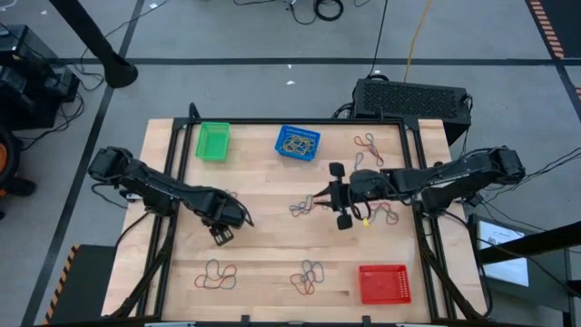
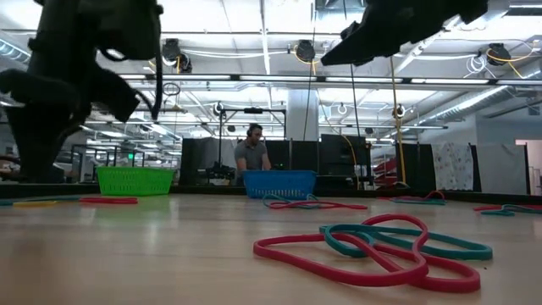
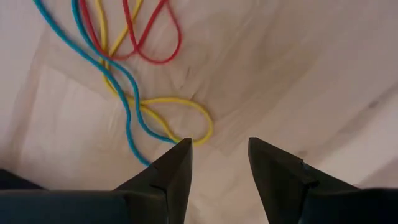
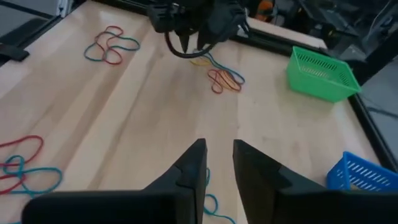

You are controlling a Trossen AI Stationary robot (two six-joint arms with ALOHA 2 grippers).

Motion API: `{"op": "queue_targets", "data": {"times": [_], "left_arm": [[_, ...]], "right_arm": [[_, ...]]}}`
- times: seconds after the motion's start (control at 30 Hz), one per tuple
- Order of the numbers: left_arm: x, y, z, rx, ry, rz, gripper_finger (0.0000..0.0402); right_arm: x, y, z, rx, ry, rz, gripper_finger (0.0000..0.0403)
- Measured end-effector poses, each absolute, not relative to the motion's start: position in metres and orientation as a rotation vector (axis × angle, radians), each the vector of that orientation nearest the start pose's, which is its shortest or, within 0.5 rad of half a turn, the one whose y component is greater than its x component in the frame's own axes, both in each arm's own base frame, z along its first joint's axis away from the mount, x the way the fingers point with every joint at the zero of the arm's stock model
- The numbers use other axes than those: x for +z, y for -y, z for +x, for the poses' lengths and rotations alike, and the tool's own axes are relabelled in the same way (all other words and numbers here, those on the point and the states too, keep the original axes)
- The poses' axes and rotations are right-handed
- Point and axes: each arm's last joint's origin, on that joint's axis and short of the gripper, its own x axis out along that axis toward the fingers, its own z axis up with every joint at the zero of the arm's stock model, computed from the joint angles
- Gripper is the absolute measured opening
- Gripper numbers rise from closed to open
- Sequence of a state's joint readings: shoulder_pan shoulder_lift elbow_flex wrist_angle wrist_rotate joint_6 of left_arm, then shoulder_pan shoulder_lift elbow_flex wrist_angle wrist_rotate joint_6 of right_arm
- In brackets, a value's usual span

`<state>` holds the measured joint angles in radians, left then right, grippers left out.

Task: Sort rubber bands into baskets
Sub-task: Put the yellow rubber band into the blue bin

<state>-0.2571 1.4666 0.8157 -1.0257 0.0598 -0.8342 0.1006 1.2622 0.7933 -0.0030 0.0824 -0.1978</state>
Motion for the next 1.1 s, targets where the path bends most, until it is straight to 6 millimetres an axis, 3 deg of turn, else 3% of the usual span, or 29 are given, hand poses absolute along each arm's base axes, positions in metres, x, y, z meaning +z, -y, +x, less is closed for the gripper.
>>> {"op": "queue_targets", "data": {"times": [0.37,0.87,0.97,1.1], "left_arm": [[0.142,0.054,0.191,0.45,-1.666,-0.451,0.0164],[0.133,0.043,0.192,0.335,-1.651,-0.434,0.0159],[0.132,0.037,0.193,0.299,-1.661,-0.446,0.0132],[0.132,0.032,0.193,0.284,-1.666,-0.438,0.0057]], "right_arm": [[0.243,0.002,0.28,0.063,-0.5,-0.151,0.007],[0.242,0.009,0.281,0.04,-0.497,-0.145,0.007],[0.242,0.009,0.281,0.037,-0.497,-0.134,0.007],[0.242,0.009,0.281,0.035,-0.501,-0.124,0.007]]}}
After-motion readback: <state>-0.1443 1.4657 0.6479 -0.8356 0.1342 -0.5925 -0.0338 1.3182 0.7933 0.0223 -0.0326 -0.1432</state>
